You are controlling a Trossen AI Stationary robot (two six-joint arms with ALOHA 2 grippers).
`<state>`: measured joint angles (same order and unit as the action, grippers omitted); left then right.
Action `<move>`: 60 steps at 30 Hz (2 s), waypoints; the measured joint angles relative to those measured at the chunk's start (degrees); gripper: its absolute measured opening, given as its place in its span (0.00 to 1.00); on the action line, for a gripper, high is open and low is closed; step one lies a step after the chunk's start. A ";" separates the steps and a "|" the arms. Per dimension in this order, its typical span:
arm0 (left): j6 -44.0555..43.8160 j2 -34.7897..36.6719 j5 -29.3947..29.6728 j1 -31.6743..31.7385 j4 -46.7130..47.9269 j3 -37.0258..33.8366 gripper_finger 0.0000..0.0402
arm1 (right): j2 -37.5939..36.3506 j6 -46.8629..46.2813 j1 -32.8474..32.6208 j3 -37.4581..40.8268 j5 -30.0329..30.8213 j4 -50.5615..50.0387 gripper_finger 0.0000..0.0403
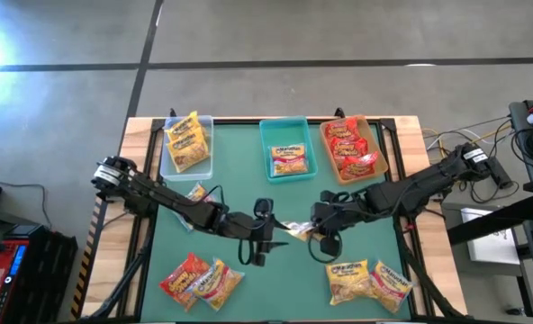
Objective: Sort Maruchan noodles
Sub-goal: Put the yellow noodle pack into the white bin
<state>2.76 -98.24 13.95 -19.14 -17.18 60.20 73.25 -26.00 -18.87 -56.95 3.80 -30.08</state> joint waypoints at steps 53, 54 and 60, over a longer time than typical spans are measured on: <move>1.42 0.02 4.59 2.20 -1.23 -0.02 0.01 | -0.09 6.73 2.77 -11.14 -2.78 -9.01 0.22; 1.25 0.02 4.61 2.30 -1.23 -0.02 0.01 | -0.09 6.25 2.77 -12.18 -2.78 -11.23 0.25; 1.16 1.51 10.46 3.35 1.42 -0.02 0.00 | -0.13 3.04 2.77 -15.59 -2.75 -20.84 0.35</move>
<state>3.93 -96.73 24.41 -15.79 -15.76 60.18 73.12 -22.96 -16.10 -72.54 1.04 -50.92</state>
